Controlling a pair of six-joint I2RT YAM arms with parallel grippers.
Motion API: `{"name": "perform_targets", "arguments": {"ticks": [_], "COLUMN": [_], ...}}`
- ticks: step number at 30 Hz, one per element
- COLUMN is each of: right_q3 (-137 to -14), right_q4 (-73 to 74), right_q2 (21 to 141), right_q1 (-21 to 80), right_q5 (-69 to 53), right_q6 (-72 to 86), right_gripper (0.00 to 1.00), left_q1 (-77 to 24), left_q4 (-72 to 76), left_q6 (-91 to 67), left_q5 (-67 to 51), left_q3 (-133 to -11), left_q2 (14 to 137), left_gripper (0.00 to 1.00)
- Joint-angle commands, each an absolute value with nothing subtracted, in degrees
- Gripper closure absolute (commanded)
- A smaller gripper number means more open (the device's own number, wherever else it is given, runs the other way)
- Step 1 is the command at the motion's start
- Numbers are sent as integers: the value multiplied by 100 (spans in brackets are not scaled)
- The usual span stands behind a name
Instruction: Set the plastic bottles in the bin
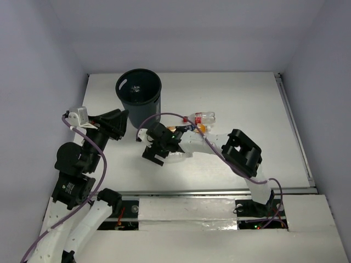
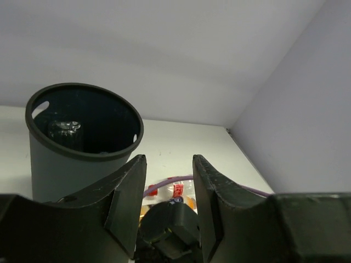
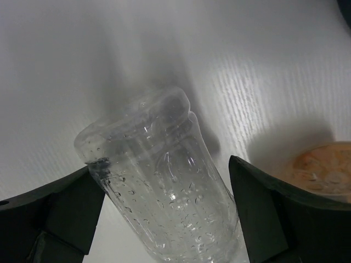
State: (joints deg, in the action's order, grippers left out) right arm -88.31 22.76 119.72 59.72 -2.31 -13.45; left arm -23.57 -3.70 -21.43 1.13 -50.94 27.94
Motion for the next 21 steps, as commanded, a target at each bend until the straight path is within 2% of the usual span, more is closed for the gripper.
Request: {"name": "perform_targets", "arguments": {"ticks": [1, 2, 3, 5, 6, 8, 14, 21], "right_q3": [-8912, -8921, -8930, -8956, -8956, -8947, -8789, -9693], "right_q4": [2198, 2197, 2197, 2197, 2180, 2075, 1521, 828], "right_q2": [11813, 11795, 11778, 11725, 11690, 11506, 10155, 9194], "right_q1": [6301, 6302, 6363, 6416, 6416, 6416, 6416, 6065], "right_q5": [-220, -211, -194, -132, -141, -149, -123, -18], "right_q6": [-1204, -1178, -1134, -1081, -1038, -976, -782, -747], "right_gripper": [8, 10, 18, 23, 32, 42, 43, 44], "left_q1": [-2347, -2347, -2347, -2347, -2347, -2347, -2347, -2347], "left_q4": [-176, -184, -193, -202, -202, -202, -176, -202], "left_q6": [-1934, -1907, -1890, -1837, -1828, -1828, -1793, -1758], "left_q5": [299, 325, 325, 343, 343, 378, 562, 940], "left_q3": [-5045, -5054, -5062, -5054, -5036, -4992, -4887, -4799], "left_q2": [2637, 2628, 2628, 2619, 2610, 2602, 2408, 2075], "left_gripper": [64, 64, 64, 63, 63, 63, 63, 62]}}
